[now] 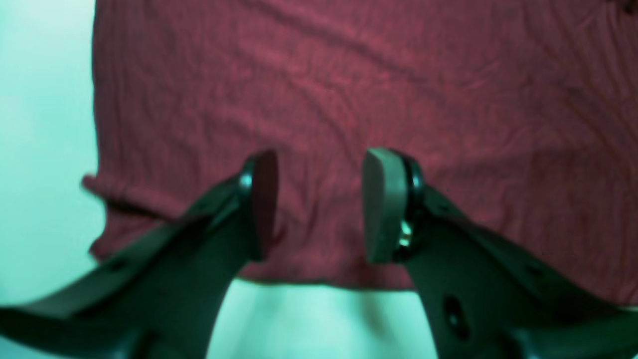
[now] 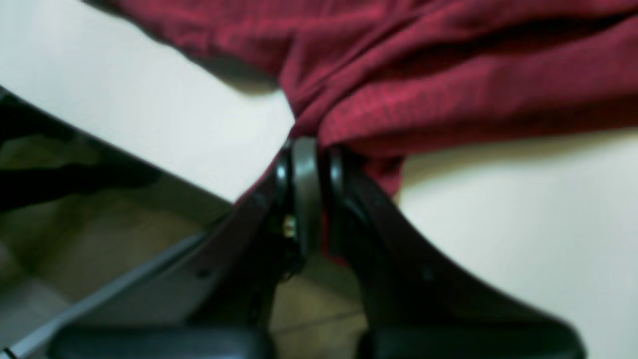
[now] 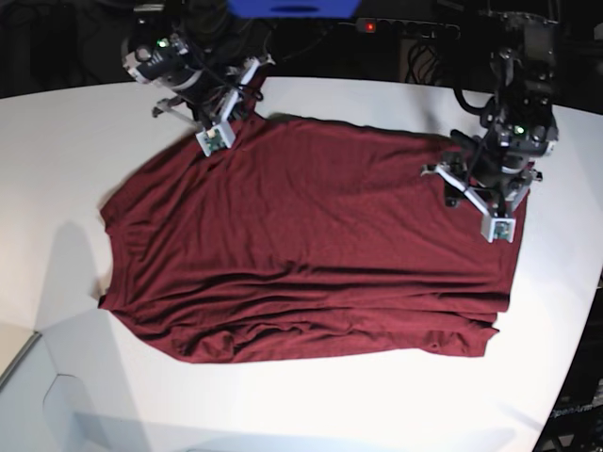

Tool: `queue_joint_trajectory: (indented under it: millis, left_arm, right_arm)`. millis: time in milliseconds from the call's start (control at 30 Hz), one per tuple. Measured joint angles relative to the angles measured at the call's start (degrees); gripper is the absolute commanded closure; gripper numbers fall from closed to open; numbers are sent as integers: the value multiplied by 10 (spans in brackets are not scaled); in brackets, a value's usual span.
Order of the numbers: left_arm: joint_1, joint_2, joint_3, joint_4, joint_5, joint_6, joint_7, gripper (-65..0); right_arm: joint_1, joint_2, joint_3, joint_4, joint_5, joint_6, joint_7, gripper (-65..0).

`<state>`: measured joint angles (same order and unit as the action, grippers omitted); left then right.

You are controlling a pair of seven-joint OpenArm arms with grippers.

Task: Layout the t-shirt on the table in an organized manner, then fold the t-shirt properly
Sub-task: 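Grasp the shirt's collar edge with both grippers, then lift the shirt edge with the left gripper and fold it toward the right gripper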

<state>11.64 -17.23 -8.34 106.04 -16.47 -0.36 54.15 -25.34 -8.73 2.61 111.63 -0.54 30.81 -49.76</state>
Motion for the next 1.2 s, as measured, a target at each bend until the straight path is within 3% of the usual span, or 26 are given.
queue_joint_trajectory:
  millis: [367,467,600,800,1200]
  left_arm:
    - [44,1,-2,43,-1,-1,2,-269]
    - [49,3,0,50,-2,0,-2,-269]
    - [69,36,3,59,0,-1,-1,-269]
    - [62,55,116,58,5,-2,-2,-271]
    - [-1,153,282,-99,51,2,-11,-276]
  right_arm:
    - [162,0,0,21,5,0,0,-9]
    - [228,0,1,2,9,1,-27,-9]
    - [289,0,4,-38,4,0,-51,-9]
    - [336,0,4,-76,4,0,-52,-9]
    - [338,0,0,-79,4,0,-51,-9]
